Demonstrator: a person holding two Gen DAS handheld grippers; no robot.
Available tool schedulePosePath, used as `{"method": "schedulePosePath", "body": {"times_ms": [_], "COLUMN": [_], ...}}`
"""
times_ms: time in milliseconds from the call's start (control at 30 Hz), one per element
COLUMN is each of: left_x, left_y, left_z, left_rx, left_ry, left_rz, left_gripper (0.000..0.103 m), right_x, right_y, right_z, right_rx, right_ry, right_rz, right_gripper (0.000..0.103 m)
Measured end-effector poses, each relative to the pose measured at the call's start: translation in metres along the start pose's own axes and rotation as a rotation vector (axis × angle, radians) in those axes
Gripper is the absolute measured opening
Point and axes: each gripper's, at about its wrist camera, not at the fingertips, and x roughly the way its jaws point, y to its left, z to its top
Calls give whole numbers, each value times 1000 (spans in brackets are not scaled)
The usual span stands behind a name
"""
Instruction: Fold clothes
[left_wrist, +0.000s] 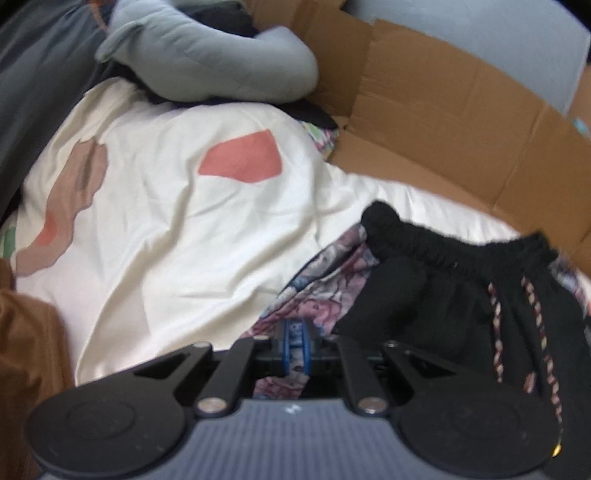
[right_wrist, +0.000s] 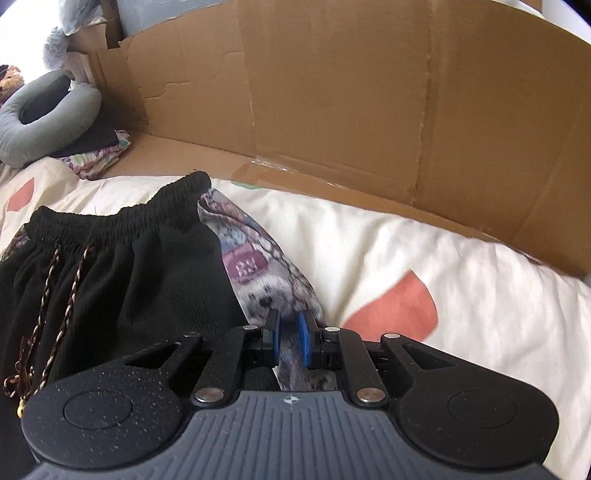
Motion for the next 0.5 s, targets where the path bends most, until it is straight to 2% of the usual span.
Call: {"method": "schedulePosePath", "body": {"times_ms": [133, 367, 500], "left_x": [14, 12, 1], "left_y": [-1, -5, -3], "left_z": [0, 6, 3], "left_rx": [12, 11, -19], "left_ry": [47, 54, 26], "left_rz": [16, 36, 29], "left_gripper": [7, 7, 17], "right_x": [11, 26, 22], "right_y": [-1, 0, 1], "right_z": [5, 14, 19], "right_rx": [26, 28, 32], "right_ry": [8, 44, 37], "right_rz": [13, 13, 31], "right_gripper": [13, 16, 17]}}
